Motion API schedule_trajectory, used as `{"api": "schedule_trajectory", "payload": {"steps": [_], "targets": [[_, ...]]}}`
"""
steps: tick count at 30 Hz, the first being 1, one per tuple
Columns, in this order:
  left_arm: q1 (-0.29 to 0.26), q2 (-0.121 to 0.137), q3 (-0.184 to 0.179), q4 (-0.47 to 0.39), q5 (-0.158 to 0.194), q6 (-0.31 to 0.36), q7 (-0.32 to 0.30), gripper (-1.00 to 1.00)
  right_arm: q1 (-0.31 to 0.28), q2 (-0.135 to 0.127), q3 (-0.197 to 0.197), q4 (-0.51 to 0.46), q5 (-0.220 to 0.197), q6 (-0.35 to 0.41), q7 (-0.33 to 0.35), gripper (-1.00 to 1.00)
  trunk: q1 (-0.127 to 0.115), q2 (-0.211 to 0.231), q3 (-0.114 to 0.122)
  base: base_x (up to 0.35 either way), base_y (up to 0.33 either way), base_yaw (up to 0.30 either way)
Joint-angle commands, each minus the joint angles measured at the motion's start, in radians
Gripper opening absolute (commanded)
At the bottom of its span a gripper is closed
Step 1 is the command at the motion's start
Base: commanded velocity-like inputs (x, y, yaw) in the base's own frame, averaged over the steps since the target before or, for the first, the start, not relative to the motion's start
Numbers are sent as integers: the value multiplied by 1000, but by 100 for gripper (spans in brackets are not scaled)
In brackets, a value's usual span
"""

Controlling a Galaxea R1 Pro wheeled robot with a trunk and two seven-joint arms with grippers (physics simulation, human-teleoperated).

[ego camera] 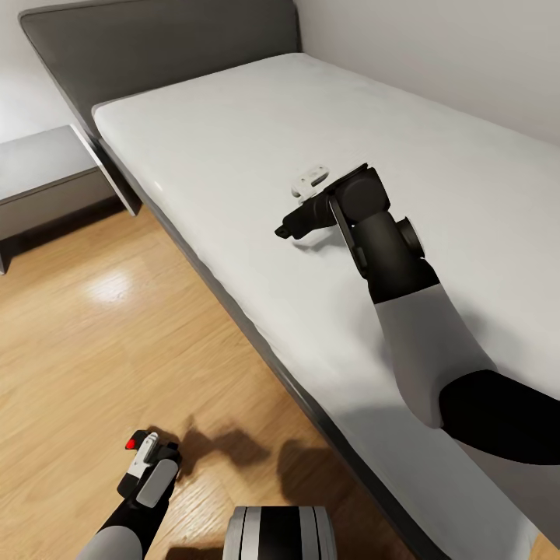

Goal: Attach the digital camera to the camera tripod in the bedroom.

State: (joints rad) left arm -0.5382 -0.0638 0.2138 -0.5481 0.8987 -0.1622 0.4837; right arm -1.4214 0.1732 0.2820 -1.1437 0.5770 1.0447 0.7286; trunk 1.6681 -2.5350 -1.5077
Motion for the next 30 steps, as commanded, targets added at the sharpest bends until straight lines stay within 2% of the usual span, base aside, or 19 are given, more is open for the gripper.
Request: {"api": "schedule_trajectory", "payload": {"steps": [1, 7, 8, 19, 30], "targets": [[0, -1, 1, -1, 10, -6, -7, 100, -1, 0, 0, -1, 11, 2, 9, 100, 0, 0, -1, 0, 0, 0], [0, 0, 1, 0, 10, -5, -43, 100, -1, -1, 0, -1, 11, 2, 9, 100, 0, 0, -1, 0, 0, 0], [0, 0, 1, 1, 10, -5, -45, -100, -1, -1, 0, -1, 11, 2, 9, 100, 0, 0, -1, 0, 0, 0], [0, 1, 2, 2, 10, 46, -55, -100, -1, -3, 0, -1, 10, 2, 10, 100, 0, 0, -1, 0, 0, 0], [0, 1, 3, 0, 9, 55, -56, -100, -1, -4, 0, -1, 11, 2, 10, 100, 0, 0, -1, 0, 0, 0]]}}
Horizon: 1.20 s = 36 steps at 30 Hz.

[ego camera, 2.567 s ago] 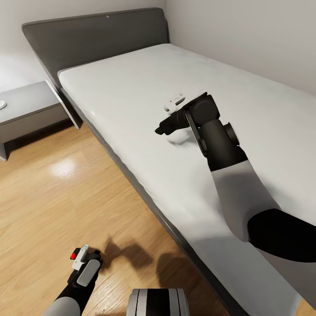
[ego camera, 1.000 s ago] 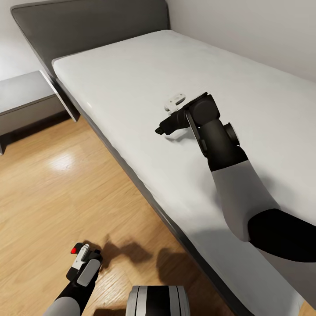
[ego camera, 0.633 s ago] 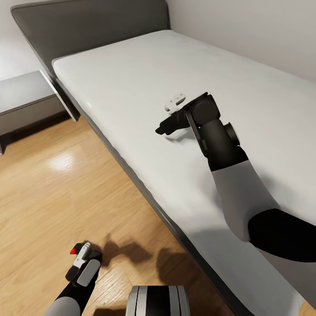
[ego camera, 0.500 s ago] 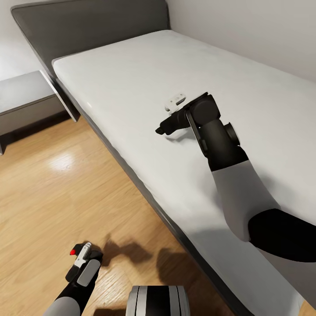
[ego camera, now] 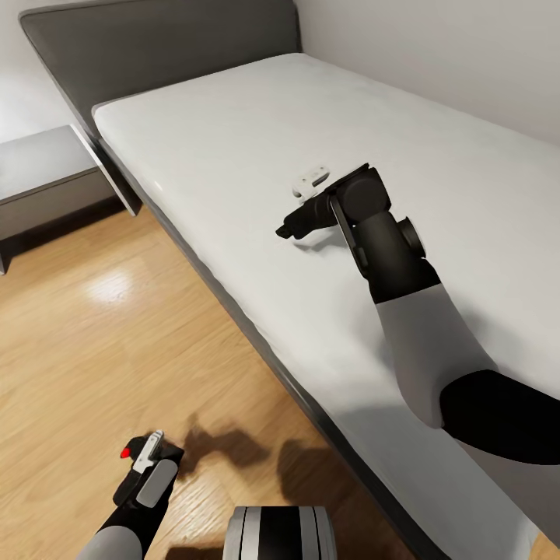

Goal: Attach the digital camera to the camera tripod in the bedroom.

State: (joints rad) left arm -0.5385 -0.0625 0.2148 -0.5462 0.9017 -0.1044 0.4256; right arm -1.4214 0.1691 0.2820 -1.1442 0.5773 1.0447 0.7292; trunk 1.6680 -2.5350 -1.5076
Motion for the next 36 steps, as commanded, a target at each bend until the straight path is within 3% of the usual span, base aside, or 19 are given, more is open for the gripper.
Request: {"api": "schedule_trajectory", "payload": {"steps": [1, 2, 3, 6, 14, 36], "targets": [[0, 0, 2, -3, 6, -3, 2, -100, -1, 0, 1, -1, 10, 2, 9, 100, 0, 0, -1, 0, 0, 0], [0, 0, 2, -5, 6, -3, 2, -100, -1, 0, 1, -1, 10, 2, 9, 100, 0, 0, -1, 0, 0, 0], [50, -34, -11, -707, -105, 99, 207, -100, -1, -1, 1, -2, 11, 2, 9, 100, 0, 0, -1, 0, 0, 0], [100, -38, -24, -839, -113, 182, 299, -100, -1, 0, 1, -2, 10, 2, 9, 100, 0, 0, -1, 0, 0, 0], [139, -39, -72, -921, -117, 246, 367, -100, -1, 3, 2, -2, 10, 2, 9, 100, 0, 0, -1, 0, 0, 0], [143, -39, -83, -933, -115, 254, 378, -100, -1, 2, 2, -2, 11, 2, 9, 100, 0, 0, -1, 0, 0, 0]]}}
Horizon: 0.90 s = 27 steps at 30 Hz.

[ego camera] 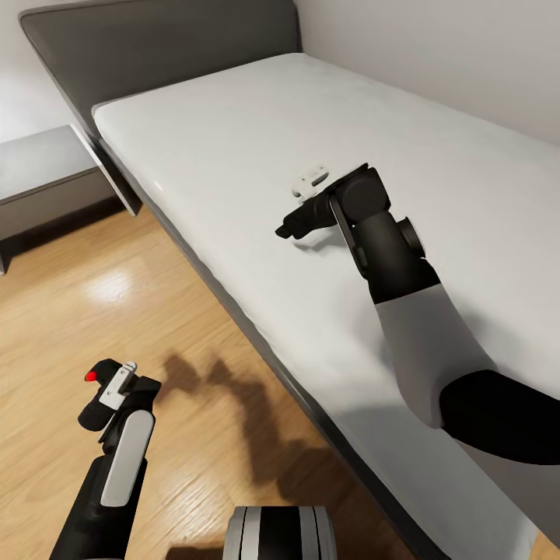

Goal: Attach the digital camera to the camera tripod in the bedroom.

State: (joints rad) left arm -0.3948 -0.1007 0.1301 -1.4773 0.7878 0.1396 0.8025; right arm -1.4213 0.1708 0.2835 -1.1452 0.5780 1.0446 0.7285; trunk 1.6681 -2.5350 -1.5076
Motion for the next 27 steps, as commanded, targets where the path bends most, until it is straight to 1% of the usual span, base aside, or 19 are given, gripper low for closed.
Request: {"api": "schedule_trajectory", "payload": {"steps": [1, 16, 27], "targets": [[0, -1, 2, -2, 0, 11, 1, -100, -1, 0, 0, -1, 11, 3, 9, 100, 0, 0, -1, 0, 0, 0], [0, 0, -4, -1, 3, 21, -3, -100, -1, -3, 0, -16, 11, 3, 9, 100, -7, 3, 57, 0, 0, 0], [0, 7, -6, 0, 5, 27, -9, -100, -1, -3, 1, -26, 11, 3, 10, 100, -12, 6, 100, 0, 0, 0]]}}
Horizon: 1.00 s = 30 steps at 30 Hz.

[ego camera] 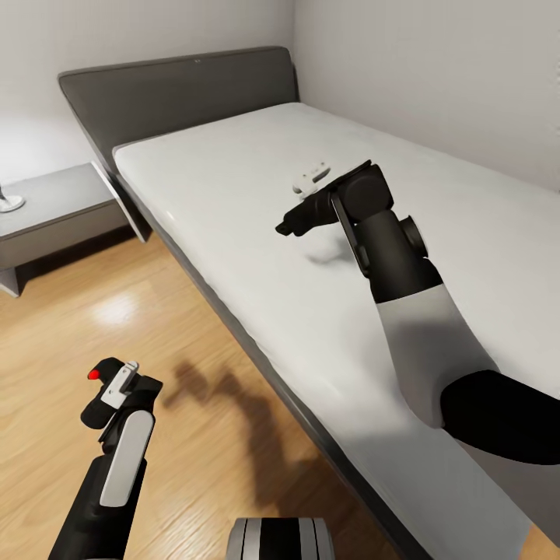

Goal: Attach the digital camera to the camera tripod in the bedroom.

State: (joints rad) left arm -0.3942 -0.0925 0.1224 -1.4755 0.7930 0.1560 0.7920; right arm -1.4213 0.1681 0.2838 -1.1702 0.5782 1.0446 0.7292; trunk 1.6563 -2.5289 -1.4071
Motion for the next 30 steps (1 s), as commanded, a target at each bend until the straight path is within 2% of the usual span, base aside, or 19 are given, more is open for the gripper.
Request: {"api": "schedule_trajectory", "payload": {"steps": [1, 8, 12, 19, 26, 30], "targets": [[-1, 0, 2, -2, 0, 10, 1, -100, -1, 0, 1, -2, 11, 3, 9, 100, -1, 0, 3, 0, 0, 0], [-1, 9, 2, 2, 4, 19, 1, -100, -1, 3, 2, -14, 11, 3, 10, 100, -4, 2, 30, 0, 0, 0], [-1, 18, 4, 6, 22, 50, 0, -100, -1, 5, -1, -24, 10, 3, 9, 100, -5, 3, 46, 0, 0, 0], [-1, 47, 5, 9, 93, 101, -38, -100, -1, 6, -1, -27, 9, 3, 7, 100, -9, 4, 73, 0, 0, 0], [-1, 97, 5, 10, 150, 134, -87, -100, -1, 6, 0, -33, 9, 3, 7, 100, -12, 6, 100, 0, 0, 0], [-1, 121, 5, 11, 206, 175, -118, -100, -1, 6, -1, -34, 9, 3, 8, 100, -14, 7, 115, 0, 0, 0]]}}
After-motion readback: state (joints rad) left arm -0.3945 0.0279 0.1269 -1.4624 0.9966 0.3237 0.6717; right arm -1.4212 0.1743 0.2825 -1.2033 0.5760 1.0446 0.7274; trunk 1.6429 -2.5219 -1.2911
